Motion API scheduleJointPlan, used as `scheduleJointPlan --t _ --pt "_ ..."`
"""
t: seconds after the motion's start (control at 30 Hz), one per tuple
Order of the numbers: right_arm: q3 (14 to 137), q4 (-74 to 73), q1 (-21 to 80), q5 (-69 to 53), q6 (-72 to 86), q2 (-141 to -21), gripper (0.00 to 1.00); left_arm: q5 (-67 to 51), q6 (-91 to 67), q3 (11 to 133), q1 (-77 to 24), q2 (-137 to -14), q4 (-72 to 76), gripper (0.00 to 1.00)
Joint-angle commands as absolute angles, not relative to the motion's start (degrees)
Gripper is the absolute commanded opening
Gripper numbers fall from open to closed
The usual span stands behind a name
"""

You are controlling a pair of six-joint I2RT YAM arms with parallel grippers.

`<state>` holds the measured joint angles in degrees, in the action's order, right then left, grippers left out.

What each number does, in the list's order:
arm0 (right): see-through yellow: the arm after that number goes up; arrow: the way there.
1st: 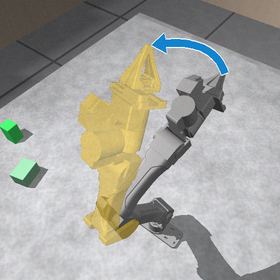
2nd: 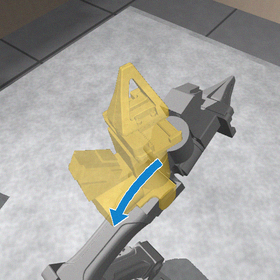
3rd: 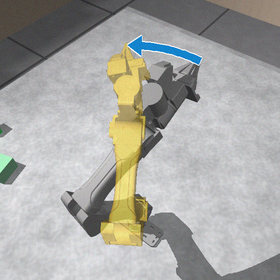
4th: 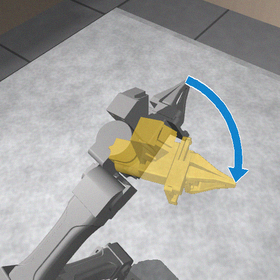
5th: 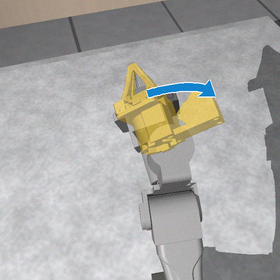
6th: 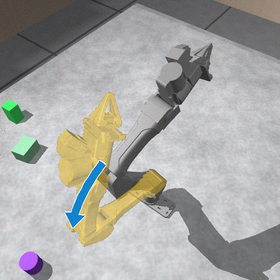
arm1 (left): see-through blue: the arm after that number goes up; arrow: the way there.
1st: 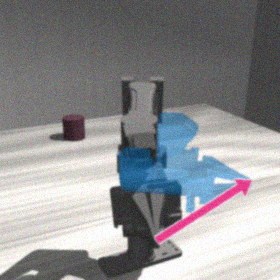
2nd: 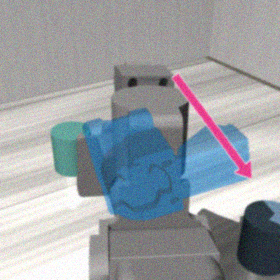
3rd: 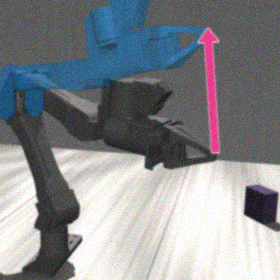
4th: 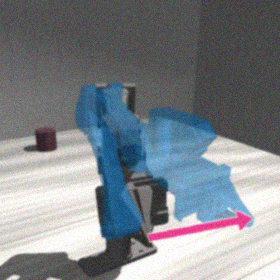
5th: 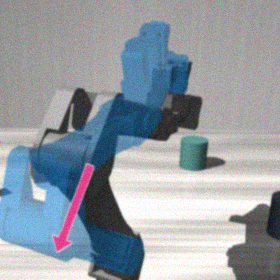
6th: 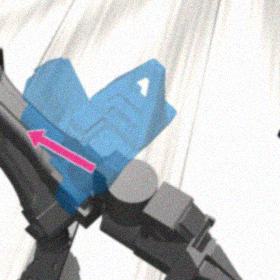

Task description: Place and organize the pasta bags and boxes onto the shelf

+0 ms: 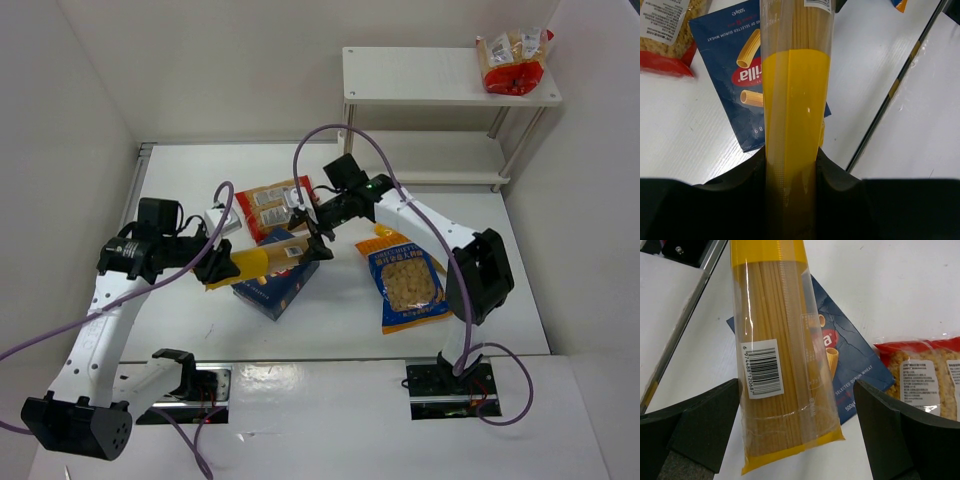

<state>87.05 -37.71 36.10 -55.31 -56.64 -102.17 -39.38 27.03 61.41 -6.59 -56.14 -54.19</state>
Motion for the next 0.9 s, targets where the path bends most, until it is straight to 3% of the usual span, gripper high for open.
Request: scheduleJointPlan --t 0.0,0.43,0.5,0.53,0.57,0.6,0.63,0.77,0.8,0.83,0.87 --pt "90.0 -39.6 38.1 -56.8 -56.7 -103.4 1.00 -45.8 27.8 64.6 -7.1 -54.9 -49.7 0.00" --pt "93.4 -43.4 41.1 -56.9 -57.9 -108.8 1.00 -45.8 27.8 65.7 -7.6 -55.5 -49.7 0.00" --pt "93.4 -43.4 41.1 -56.9 -57.9 -108.8 0.96 -45.8 27.8 65.7 -7.6 -55.5 -49.7 0.00" --pt "93.4 -42.9 41.7 -56.3 -57.9 -109.3 0.88 -45.8 27.8 65.7 -7.6 -55.5 -49.7 0.00" --pt "93.4 -42.9 41.7 -56.3 -57.9 -109.3 0.73 -45.8 27.8 65.7 -7.6 -55.5 -49.7 0.00" --pt "93.4 -42.9 42.4 -54.8 -56.8 -109.3 0.27 -45.8 27.8 65.7 -7.6 -55.5 -49.7 0.00" --pt "93.4 -42.2 42.5 -53.9 -56.1 -109.9 0.00 -45.8 27.8 65.7 -7.6 -55.5 -49.7 0.00" --pt "94.1 -42.6 43.8 -52.9 -53.6 -110.0 0.00 -44.0 25.8 65.1 -7.6 -55.5 -47.0 0.00" --pt "94.1 -42.1 43.8 -52.4 -51.5 -109.0 0.00 -42.5 24.5 65.1 -7.6 -54.8 -45.9 0.04" --pt "93.3 -39.5 43.8 -51.3 -49.9 -108.1 0.00 -39.8 23.0 63.8 -7.6 -53.8 -45.1 0.41" --pt "91.3 -38.2 43.8 -49.9 -48.7 -107.1 0.00 -38.5 22.2 63.8 -7.6 -53.2 -44.4 0.65"
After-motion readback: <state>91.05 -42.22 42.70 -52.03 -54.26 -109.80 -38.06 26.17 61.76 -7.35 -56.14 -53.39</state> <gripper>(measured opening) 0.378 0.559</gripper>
